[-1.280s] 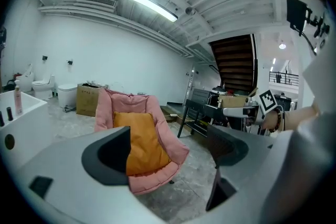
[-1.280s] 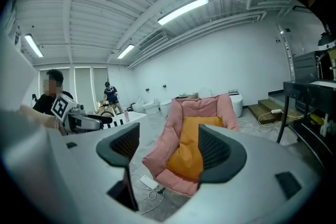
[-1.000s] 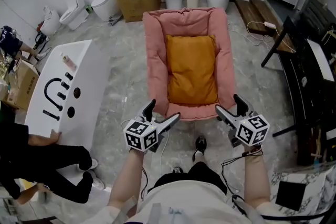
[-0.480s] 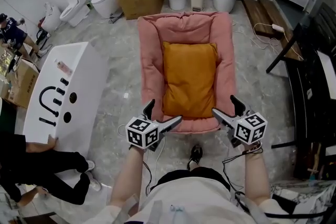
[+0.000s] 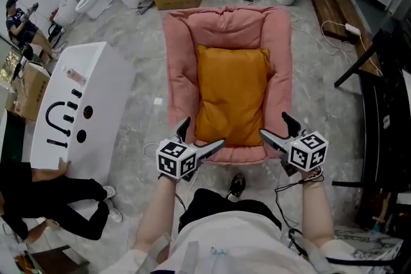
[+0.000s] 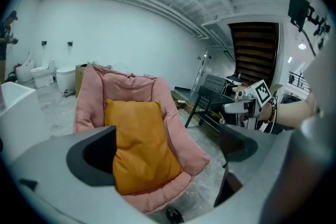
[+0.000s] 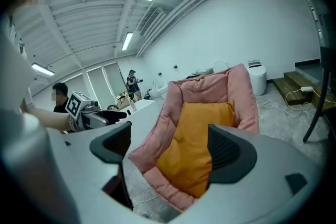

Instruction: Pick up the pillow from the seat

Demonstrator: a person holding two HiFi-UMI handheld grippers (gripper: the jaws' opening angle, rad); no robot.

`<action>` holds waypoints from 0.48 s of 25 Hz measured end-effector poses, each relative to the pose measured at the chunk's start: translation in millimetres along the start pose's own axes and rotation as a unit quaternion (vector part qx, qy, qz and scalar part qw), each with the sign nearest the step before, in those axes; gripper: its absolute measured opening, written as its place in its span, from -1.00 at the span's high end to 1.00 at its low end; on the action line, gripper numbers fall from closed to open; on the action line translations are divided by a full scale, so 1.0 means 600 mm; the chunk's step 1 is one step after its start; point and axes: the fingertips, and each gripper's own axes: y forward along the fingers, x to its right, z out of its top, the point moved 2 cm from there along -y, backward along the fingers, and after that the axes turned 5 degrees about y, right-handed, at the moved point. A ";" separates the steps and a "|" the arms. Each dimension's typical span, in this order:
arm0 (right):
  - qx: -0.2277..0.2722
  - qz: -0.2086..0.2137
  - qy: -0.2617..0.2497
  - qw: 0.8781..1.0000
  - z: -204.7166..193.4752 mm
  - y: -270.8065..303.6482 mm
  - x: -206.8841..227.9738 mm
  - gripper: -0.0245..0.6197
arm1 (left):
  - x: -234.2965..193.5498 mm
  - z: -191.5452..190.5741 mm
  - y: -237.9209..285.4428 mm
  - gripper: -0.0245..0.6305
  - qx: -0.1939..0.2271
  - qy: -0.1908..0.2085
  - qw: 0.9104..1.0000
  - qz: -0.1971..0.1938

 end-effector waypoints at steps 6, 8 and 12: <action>-0.019 0.002 0.017 1.000 0.003 0.039 0.049 -0.43 | -0.050 -0.008 0.043 -0.87 -0.019 -0.033 0.999 0.003; -0.029 0.001 0.022 0.999 -0.002 0.058 0.066 -0.42 | -0.074 -0.018 0.063 -0.87 -0.033 -0.035 0.999 0.001; -0.054 -0.002 0.045 0.998 -0.026 0.102 0.102 -0.42 | -0.126 -0.050 0.106 -0.87 -0.068 -0.049 0.996 -0.004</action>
